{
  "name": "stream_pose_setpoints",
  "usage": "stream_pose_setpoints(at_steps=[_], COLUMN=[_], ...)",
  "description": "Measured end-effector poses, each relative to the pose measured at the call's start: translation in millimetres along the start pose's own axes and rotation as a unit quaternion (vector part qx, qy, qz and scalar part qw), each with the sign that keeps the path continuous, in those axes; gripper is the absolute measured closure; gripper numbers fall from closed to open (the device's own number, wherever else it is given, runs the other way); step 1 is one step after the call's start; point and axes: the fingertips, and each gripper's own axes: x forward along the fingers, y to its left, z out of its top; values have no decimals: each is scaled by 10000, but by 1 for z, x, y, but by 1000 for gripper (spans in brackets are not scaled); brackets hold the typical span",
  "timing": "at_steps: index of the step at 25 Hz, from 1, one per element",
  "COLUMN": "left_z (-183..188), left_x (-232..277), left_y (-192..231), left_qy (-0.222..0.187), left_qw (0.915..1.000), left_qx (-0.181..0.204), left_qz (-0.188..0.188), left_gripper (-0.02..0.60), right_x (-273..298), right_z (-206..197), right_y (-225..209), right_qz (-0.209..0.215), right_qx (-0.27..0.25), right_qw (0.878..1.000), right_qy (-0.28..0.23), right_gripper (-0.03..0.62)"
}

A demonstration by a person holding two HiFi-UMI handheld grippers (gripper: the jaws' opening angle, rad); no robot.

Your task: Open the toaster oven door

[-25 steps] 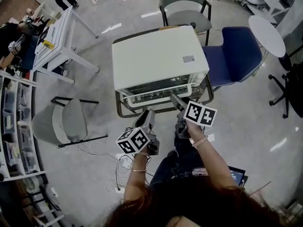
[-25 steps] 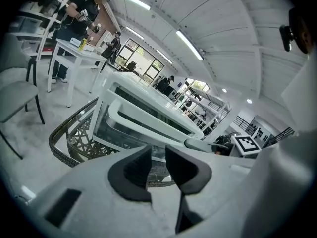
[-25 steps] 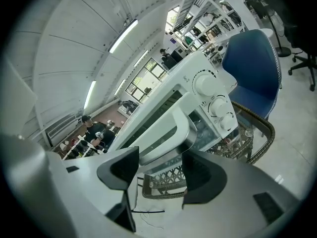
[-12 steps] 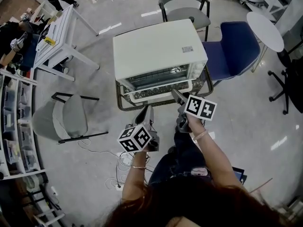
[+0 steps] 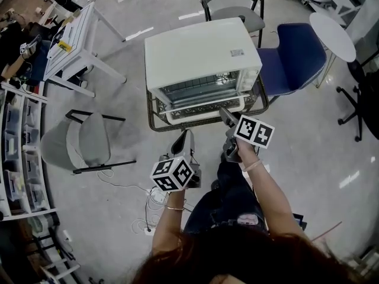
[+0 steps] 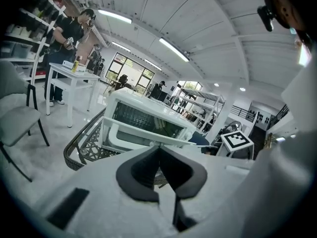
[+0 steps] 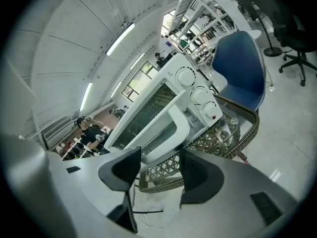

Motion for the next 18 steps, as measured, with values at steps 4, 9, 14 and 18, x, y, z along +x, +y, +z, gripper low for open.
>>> stream_pose_setpoints(at_steps=[4,9,14,18], left_z=[-3,-8,-11,-15], left_x=[-9,-17,-23,-28], left_y=[2,6,8,5], left_qy=[-115,-158,-279,-344], left_qw=[9997,9987,9981,9964], left_qx=[203,486,545,737], left_qz=[27,3,-119,-239], left_gripper=[565,566,566,566], right_x=[-2,-6,-10,-14], right_z=[-4,-14,-29,-42], right_y=[0,-4,-12,-20], right_qz=[-18,-76,-175,-200], right_qx=[64,265,340,364], right_qw=[10000,9995,9992,9991], right_qy=[-69,-154,-125,-47], right_gripper=[364,385,395,401])
